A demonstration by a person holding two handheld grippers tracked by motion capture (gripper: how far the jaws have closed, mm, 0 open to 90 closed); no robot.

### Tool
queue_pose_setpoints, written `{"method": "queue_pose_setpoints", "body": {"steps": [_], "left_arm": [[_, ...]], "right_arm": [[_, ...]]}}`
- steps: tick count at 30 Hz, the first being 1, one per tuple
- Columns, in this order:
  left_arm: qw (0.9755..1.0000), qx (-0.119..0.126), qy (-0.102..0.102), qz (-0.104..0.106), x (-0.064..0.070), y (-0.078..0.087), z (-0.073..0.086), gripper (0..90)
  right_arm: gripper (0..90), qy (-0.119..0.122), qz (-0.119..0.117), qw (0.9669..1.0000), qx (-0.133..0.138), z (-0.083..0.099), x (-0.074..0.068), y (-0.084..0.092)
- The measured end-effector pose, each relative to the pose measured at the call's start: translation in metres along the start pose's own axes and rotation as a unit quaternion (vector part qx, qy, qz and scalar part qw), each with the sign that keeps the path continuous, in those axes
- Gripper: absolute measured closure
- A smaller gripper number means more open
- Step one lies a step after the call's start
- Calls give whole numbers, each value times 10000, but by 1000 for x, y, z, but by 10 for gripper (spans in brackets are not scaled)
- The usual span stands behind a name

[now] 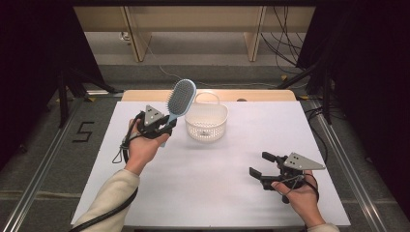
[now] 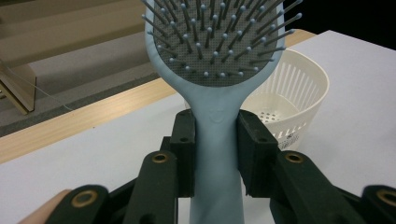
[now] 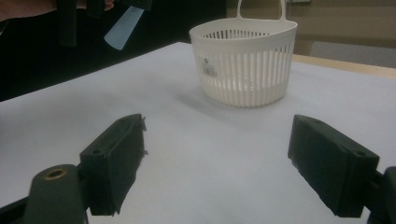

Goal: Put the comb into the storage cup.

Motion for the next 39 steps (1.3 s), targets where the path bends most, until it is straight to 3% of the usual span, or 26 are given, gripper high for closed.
{"method": "queue_pose_setpoints", "body": {"steps": [39], "left_arm": [[9999, 96, 9, 38, 0, -10, -10, 697]], "right_arm": [[176, 5, 21, 10000, 27, -1, 1, 1]]}}
Point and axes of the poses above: each handheld gripper's, and its own axes: y roughly backward along the jaws, z roughly out of its underside, x roughly to its right, the point moved 6 cm from there along -y, roughly forward along the jaws, and after that the axes turned 10 degrees about x, right-handed, at the moved point
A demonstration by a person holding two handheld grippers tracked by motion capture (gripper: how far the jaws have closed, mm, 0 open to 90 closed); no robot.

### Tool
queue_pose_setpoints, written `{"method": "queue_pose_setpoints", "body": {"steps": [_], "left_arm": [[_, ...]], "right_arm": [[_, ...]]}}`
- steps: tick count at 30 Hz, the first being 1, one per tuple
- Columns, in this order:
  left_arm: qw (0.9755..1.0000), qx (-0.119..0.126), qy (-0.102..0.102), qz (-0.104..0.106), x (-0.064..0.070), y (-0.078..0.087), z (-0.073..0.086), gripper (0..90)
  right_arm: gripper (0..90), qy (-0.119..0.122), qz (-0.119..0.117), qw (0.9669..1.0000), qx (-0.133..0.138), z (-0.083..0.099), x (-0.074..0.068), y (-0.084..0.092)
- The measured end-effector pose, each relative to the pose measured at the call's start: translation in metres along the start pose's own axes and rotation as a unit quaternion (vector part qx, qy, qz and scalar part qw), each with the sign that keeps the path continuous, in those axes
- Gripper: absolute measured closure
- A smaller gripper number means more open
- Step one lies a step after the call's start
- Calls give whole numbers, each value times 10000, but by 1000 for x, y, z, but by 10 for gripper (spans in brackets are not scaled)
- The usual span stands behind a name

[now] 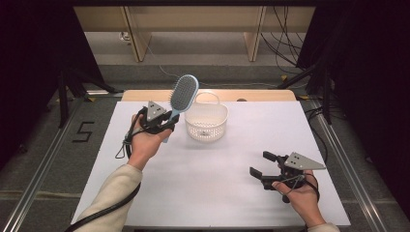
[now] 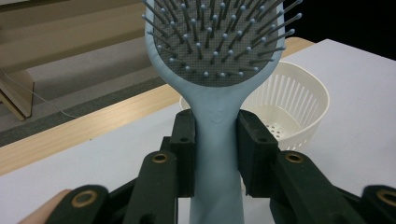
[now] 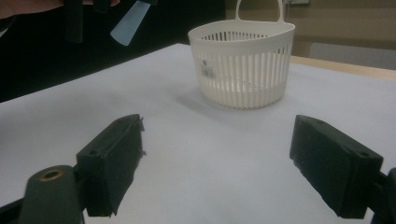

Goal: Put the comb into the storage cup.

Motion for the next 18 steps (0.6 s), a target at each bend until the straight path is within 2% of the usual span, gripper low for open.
{"method": "queue_pose_setpoints", "body": {"steps": [18], "left_arm": [[10000, 32, -37, -14, -1, -5, -5, 697]], "right_arm": [[153, -3, 70, 10000, 66, -1, 1, 0]]}}
Point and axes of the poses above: each handheld gripper's, and its own axes: y roughly backward along the jaws, z roughly out of its underside, x roughly to its right, the point moved 6 cm from there along -y, roughly forward along the jaws, and after that the axes turned 10 degrees about x, right-handed, at the moved point
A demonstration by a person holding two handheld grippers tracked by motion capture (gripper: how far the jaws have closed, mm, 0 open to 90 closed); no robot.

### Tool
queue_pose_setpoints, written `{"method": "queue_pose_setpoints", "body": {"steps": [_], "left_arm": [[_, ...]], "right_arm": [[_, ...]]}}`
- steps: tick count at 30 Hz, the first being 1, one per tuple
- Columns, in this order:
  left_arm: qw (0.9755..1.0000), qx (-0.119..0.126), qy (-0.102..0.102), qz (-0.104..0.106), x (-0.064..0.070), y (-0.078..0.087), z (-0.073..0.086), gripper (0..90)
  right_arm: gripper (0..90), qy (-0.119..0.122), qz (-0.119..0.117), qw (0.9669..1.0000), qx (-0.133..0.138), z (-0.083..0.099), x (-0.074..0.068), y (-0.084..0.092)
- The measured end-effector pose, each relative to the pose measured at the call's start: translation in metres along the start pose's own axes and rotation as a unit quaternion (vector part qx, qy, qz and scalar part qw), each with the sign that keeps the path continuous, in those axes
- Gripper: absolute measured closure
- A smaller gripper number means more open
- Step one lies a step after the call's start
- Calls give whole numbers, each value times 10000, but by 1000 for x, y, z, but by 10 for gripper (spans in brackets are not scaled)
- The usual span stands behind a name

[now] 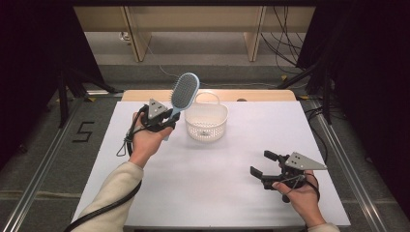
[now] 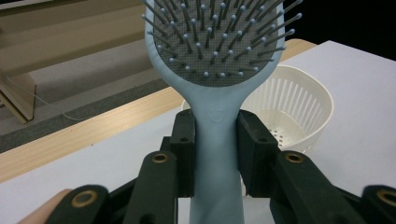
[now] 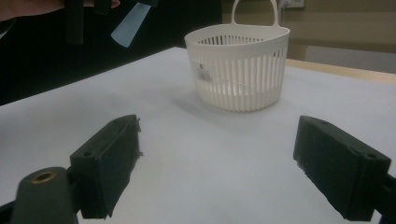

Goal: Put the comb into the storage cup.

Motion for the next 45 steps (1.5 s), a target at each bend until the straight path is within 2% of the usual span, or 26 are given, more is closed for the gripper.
{"method": "queue_pose_setpoints", "body": {"steps": [24, 36, 45], "left_arm": [[10000, 52, -74, -1, -1, -11, -9, 697], [10000, 68, 17, 62, -1, -19, -14, 697], [9999, 146, 4, 32, -2, -20, -20, 697]], "right_arm": [[152, -11, 8, 10000, 14, 0, 0, 0], [152, -39, 2, 10000, 48, -1, 1, 1], [152, -36, 12, 10000, 44, -1, 1, 1]]}}
Point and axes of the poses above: each handheld gripper's, and its own axes: y roughly backward along the jaws, z roughly out of its underside, x roughly to its right, the point moved 6 cm from there along -y, roughly forward along the jaws, and after that the axes turned 10 degrees about x, right-handed, at the moved point
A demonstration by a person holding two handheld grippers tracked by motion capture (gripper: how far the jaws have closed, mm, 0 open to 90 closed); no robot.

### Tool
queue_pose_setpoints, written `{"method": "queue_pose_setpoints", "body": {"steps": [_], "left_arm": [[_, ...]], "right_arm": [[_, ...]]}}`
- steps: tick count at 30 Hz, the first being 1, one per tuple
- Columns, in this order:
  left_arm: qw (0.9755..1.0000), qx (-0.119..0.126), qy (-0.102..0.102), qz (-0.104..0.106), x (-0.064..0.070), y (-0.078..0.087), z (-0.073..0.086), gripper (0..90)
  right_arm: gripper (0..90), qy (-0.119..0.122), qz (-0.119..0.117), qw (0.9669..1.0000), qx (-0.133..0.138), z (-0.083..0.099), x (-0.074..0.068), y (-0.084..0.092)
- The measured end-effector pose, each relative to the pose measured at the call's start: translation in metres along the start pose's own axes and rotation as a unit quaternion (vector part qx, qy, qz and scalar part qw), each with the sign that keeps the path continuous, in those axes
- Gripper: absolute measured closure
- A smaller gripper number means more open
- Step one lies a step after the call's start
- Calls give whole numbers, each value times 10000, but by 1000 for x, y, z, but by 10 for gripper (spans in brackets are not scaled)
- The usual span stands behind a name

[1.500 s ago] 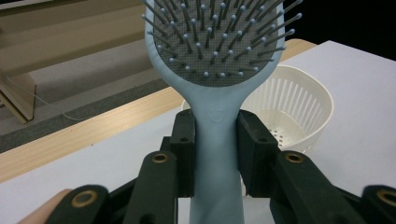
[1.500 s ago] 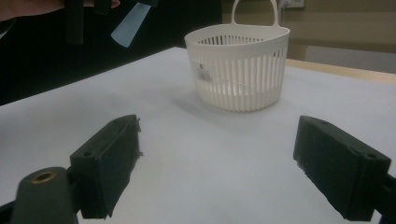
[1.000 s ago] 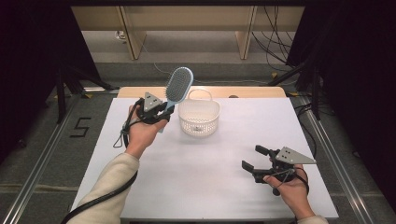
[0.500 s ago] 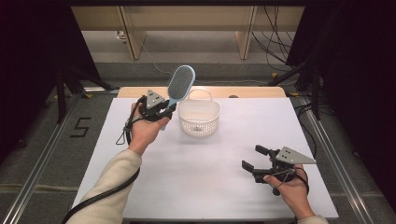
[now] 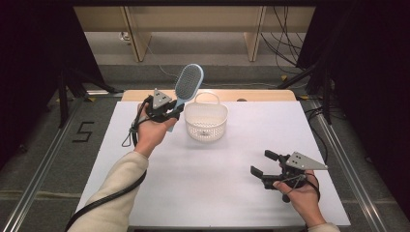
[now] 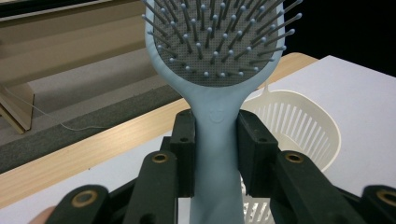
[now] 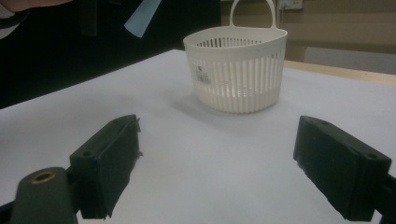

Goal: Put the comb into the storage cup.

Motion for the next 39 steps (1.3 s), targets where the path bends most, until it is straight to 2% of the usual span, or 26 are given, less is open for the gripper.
{"method": "queue_pose_setpoints", "body": {"steps": [39], "left_arm": [[9999, -20, -66, 79, 8, -18, -9, 697]], "right_arm": [[154, -11, 5, 10000, 55, -1, 1, 1]]}}
Point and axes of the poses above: each handheld gripper's, and its own axes: y roughly backward along the jaws, z roughly out of its underside, x roughly to its right, the point moved 6 cm from there along -y, roughly forward along the jaws, and after that the axes turned 10 degrees about x, right-handed, at the moved point
